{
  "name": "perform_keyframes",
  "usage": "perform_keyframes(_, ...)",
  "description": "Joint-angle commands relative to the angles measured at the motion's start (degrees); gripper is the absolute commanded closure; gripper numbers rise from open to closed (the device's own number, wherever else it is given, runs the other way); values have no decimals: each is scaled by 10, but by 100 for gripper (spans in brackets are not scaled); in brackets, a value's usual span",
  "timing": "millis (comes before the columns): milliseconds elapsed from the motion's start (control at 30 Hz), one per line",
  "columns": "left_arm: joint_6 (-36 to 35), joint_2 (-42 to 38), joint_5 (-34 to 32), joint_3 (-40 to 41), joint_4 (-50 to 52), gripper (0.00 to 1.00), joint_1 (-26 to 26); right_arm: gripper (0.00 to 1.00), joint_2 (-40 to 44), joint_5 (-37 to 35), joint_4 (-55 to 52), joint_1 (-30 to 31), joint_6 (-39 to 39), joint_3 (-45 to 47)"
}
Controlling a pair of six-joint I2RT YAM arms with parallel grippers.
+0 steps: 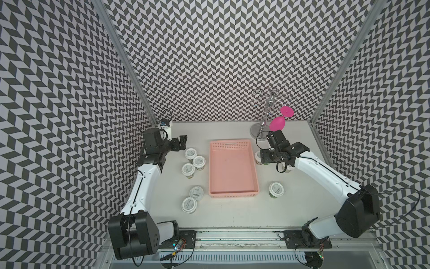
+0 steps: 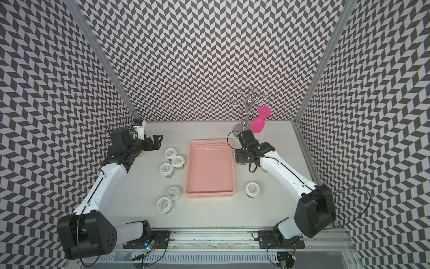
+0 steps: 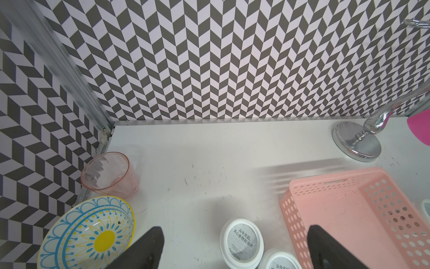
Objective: Put the yogurt in the basket
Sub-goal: Place the yogurt in the basket.
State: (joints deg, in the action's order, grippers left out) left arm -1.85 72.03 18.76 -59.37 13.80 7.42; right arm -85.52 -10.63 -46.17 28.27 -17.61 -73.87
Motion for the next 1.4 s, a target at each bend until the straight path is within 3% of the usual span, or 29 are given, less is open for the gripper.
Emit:
perform_keyframes(0,-2,-6,5,3,-9,0,3,24,-27,2,-10,9,10,-41)
perform_keyframes(733,-4,-7,4,5,-11,0,3,26,-280,29,-45,58,33,-343)
perform_keyframes(1367,-2,-5,5,2,-9,0,3,27,-392,28,-41,58,46,-376)
